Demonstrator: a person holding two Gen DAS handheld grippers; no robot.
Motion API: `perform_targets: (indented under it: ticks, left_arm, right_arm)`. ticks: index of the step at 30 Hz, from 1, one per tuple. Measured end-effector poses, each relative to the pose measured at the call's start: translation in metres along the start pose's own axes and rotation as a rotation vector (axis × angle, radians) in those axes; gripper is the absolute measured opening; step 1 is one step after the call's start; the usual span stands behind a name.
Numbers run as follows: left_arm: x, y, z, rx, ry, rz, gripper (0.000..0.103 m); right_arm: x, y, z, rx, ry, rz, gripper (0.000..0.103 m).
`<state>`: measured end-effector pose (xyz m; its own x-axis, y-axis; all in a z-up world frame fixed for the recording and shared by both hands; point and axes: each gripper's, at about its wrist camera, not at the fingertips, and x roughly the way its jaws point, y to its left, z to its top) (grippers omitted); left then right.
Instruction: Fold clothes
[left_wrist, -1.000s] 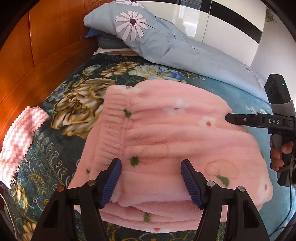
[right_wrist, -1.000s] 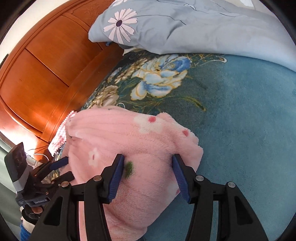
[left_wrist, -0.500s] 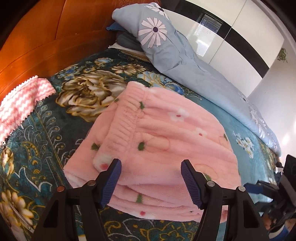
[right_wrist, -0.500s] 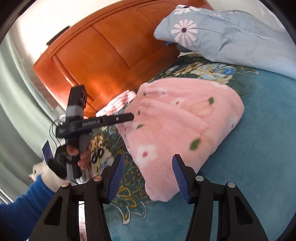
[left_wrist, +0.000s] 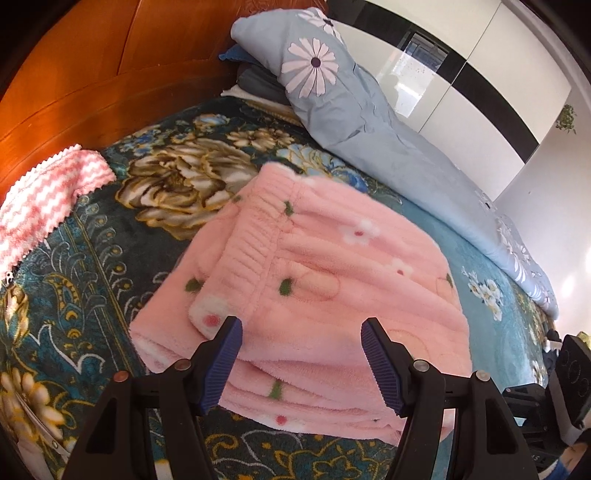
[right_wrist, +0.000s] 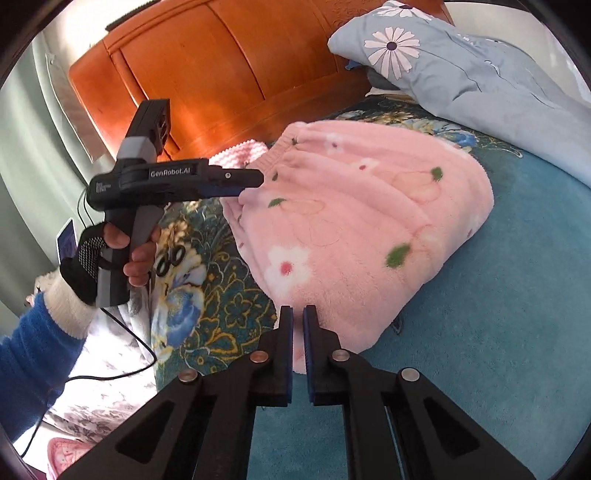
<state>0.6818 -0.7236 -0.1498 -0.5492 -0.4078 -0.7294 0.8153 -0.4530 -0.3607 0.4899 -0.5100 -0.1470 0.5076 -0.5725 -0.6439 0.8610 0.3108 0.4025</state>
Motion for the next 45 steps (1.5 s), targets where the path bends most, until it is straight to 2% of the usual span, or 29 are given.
perform_targets:
  ticks: [2,3,4,5,6,7,10,13,14,16,22,24,27,29,32,33,34,35,37,42,43,44,45]
  left_arm:
    - [-0.008,0.006,0.008,-0.003,-0.033,0.045,0.075]
    - [-0.01,0.011,0.012,-0.006,-0.042,0.079,0.078]
    - [-0.008,0.018,0.016,-0.016,-0.04,0.119,0.083]
    - [-0.003,0.027,0.018,-0.028,-0.031,0.155,0.084]
    - [0.001,0.035,0.021,-0.04,-0.021,0.192,0.084]
    - [0.007,0.043,0.022,-0.057,-0.008,0.21,0.084]
    - [0.023,0.065,0.022,-0.125,0.039,0.184,0.084]
    - [0.03,0.074,0.024,-0.168,0.038,0.12,0.086]
    - [0.032,0.076,0.025,-0.172,0.04,0.112,0.09]
    - [0.038,0.079,0.026,-0.181,0.058,0.092,0.092]
    - [0.051,0.089,0.024,-0.276,0.099,-0.07,0.091]
    - [0.054,0.088,0.023,-0.282,0.109,-0.071,0.092]
    - [0.053,0.084,0.024,-0.266,0.082,-0.068,0.091]
    - [0.052,0.081,0.026,-0.256,0.066,-0.063,0.083]
    - [0.05,0.081,0.031,-0.272,0.037,-0.072,0.077]
    - [0.048,0.081,0.032,-0.279,0.024,-0.078,0.073]
    - [0.048,0.081,0.034,-0.279,0.017,-0.085,0.06]
    - [0.048,0.079,0.036,-0.271,0.02,-0.089,0.052]
    - [0.047,0.076,0.039,-0.265,0.02,-0.084,0.047]
    - [0.025,0.07,0.053,-0.251,-0.074,-0.125,0.028]
    - [0.019,0.067,0.057,-0.24,-0.09,-0.143,0.007]
    - [0.015,0.065,0.062,-0.23,-0.102,-0.152,0.001]
    - [0.011,0.063,0.067,-0.221,-0.107,-0.149,0.002]
  right_arm:
    - [-0.012,-0.012,0.006,0.068,-0.065,0.01,0.007]
    - [-0.015,-0.021,0.008,0.113,-0.09,0.008,0.012]
    - [-0.018,-0.03,0.01,0.158,-0.116,0.007,0.029]
    - [-0.019,-0.04,0.012,0.211,-0.133,0.006,0.043]
    - [-0.017,-0.052,0.012,0.279,-0.14,0.012,0.066]
    - [-0.014,-0.064,0.01,0.354,-0.154,0.035,0.07]
    - [0.002,-0.092,0.004,0.526,-0.178,0.128,0.072]
    - [0.023,-0.109,0.004,0.618,-0.159,0.109,0.072]
    - [0.027,-0.111,0.005,0.634,-0.161,0.119,0.072]
    - [0.035,-0.115,0.006,0.666,-0.167,0.138,0.072]
    - [0.051,-0.117,0.017,0.703,-0.165,0.162,0.072]
    - [0.053,-0.116,0.018,0.698,-0.163,0.16,0.072]
    - [0.053,-0.117,0.016,0.702,-0.166,0.165,0.072]
    - [0.053,-0.116,0.016,0.702,-0.168,0.166,0.072]
    - [0.054,-0.114,0.018,0.688,-0.171,0.156,0.064]
    - [0.054,-0.113,0.018,0.683,-0.172,0.153,0.061]
    - [0.055,-0.111,0.019,0.676,-0.172,0.15,0.055]
    - [0.055,-0.109,0.021,0.665,-0.172,0.147,0.053]
    - [0.053,-0.105,0.026,0.639,-0.18,0.146,0.046]
    - [0.042,-0.089,0.049,0.56,-0.221,0.176,0.04]
    - [0.04,-0.083,0.055,0.539,-0.232,0.193,0.04]
    - [0.037,-0.078,0.062,0.52,-0.245,0.211,0.04]
    - [0.035,-0.073,0.068,0.5,-0.259,0.229,0.04]
